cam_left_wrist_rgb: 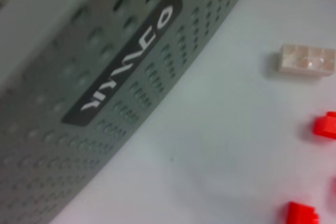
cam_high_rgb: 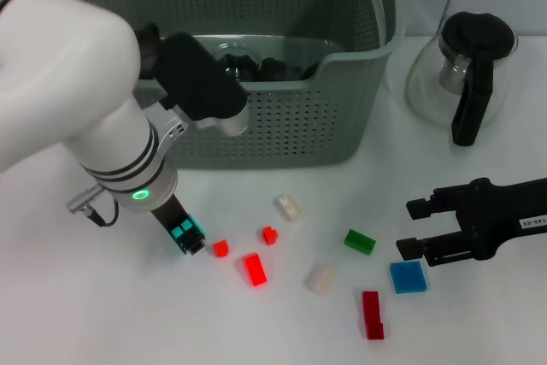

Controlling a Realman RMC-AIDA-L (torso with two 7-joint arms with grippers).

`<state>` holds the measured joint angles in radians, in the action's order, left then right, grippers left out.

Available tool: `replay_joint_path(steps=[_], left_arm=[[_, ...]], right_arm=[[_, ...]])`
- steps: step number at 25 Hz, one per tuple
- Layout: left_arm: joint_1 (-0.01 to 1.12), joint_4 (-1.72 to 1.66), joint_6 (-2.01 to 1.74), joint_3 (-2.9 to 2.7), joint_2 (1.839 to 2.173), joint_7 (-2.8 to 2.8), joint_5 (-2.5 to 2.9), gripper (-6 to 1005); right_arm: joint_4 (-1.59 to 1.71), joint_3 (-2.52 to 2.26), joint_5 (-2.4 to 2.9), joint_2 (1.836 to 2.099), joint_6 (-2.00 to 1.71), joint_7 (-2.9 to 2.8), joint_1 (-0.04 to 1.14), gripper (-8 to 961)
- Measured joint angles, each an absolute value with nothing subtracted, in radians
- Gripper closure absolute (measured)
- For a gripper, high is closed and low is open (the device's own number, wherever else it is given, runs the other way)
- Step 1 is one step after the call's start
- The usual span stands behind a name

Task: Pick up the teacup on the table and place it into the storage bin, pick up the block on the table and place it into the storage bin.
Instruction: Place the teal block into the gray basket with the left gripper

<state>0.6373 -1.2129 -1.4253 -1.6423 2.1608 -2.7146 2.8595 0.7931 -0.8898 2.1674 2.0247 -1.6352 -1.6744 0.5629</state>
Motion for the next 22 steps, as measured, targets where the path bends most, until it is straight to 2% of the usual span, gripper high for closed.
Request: replay_joint_path(steps=[7, 12, 16, 22], left_arm=[[0.597, -1.636, -1.722, -1.572, 2.173, -2.689, 2.674, 576], [0.665, -1.885, -1.802, -1.308, 2.168, -2.609, 2.3, 555], [0.766, -1.776, -1.609, -1.163, 2.157, -2.553, 2.306, 538], [0.908, -1.374, -1.27, -1.128, 2.112, -2.562, 2.528, 513]], right_arm=[[0.793, -0.883, 2.167, 2.022, -1.638, -1.676, 0.561, 159], [0.792, -0.883, 2.168, 2.022, -1.635, -1.674, 0.562, 159], [0.792, -0.889, 2.168, 2.027, -1.637, -1.673, 0.566, 159], [0.791, -0.89, 2.169, 2.03, -1.636, -1.671, 0.565, 159]])
